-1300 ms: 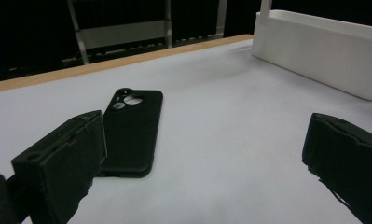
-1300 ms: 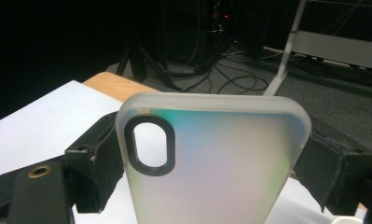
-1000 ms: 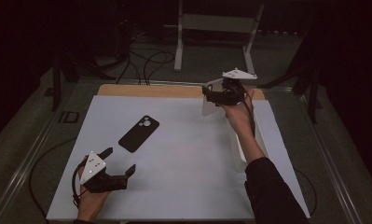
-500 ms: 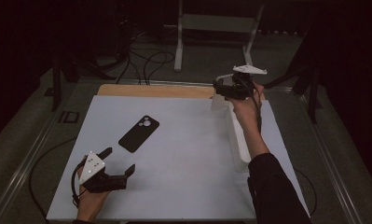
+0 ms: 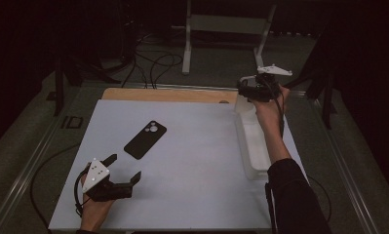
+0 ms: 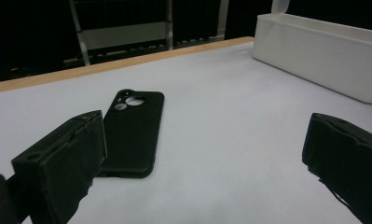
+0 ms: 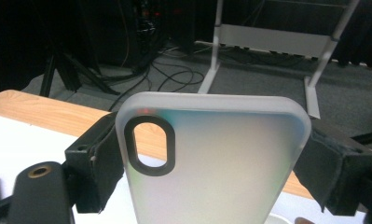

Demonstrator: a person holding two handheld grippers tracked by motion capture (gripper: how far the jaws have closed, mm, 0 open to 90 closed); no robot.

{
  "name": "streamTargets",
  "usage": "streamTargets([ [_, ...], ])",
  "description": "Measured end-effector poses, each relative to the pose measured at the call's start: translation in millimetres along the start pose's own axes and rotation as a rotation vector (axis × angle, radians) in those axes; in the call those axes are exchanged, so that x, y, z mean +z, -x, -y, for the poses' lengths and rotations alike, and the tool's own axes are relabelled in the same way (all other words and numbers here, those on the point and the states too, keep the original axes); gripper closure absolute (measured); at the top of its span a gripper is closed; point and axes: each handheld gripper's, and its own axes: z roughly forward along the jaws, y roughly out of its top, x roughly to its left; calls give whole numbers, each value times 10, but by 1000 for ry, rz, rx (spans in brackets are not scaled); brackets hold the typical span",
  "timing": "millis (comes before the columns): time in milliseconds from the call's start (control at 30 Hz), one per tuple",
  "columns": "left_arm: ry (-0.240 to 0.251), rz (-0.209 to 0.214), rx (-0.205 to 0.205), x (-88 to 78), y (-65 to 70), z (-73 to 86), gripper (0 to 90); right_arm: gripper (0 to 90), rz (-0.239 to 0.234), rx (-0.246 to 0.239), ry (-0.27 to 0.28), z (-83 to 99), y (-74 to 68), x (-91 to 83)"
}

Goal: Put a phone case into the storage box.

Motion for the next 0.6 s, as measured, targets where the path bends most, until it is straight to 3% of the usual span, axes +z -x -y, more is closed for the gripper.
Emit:
streamTargets([
  [367, 2, -1, -2, -3, -4, 1, 3, 164, 55, 50, -18, 99, 158, 9],
  [600, 2, -2, -3, -3, -2, 1, 3, 164, 76, 51, -32, 164, 207, 25],
])
